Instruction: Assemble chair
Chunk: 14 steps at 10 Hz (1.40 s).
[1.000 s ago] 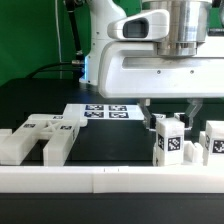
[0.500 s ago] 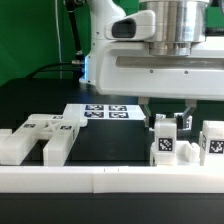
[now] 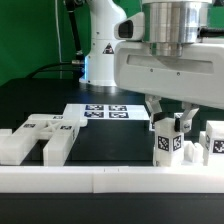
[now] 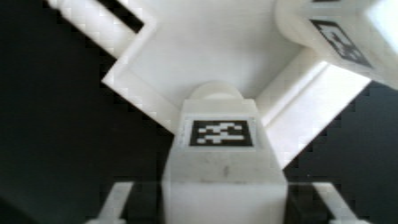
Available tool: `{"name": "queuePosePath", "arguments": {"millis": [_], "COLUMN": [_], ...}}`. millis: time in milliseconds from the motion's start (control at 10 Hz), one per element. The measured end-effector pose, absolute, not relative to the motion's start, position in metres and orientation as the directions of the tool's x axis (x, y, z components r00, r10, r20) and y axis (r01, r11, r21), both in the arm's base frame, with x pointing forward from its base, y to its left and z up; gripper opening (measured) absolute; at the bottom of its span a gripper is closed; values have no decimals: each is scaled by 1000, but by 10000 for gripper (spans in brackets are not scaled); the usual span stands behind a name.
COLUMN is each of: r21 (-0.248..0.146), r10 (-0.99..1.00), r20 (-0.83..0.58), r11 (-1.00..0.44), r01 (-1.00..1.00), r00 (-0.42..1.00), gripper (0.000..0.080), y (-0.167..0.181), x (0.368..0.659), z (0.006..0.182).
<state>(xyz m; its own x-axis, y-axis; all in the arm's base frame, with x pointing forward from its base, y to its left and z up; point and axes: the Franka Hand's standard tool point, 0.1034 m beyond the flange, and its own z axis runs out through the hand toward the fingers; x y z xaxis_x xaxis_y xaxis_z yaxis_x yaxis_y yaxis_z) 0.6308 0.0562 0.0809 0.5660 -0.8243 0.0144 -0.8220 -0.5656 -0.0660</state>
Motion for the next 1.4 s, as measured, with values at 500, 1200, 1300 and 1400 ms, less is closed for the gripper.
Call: {"name": "queuePosePath", "arguments": {"millis": [500, 1200, 1300, 1400], "r21": [-70, -51, -37, -34], "r10": [-916, -509, -427, -377], "r20": [-1, 52, 63, 65], "r11": [-401, -861, -904, -926], "r01": [-913, -506, -425, -375], "r00": [402, 859, 902, 924], "gripper": [541, 649, 649, 649], "y": [59, 61, 63, 63], "x": [631, 632, 632, 632], "z": [81, 81, 81, 81]}}
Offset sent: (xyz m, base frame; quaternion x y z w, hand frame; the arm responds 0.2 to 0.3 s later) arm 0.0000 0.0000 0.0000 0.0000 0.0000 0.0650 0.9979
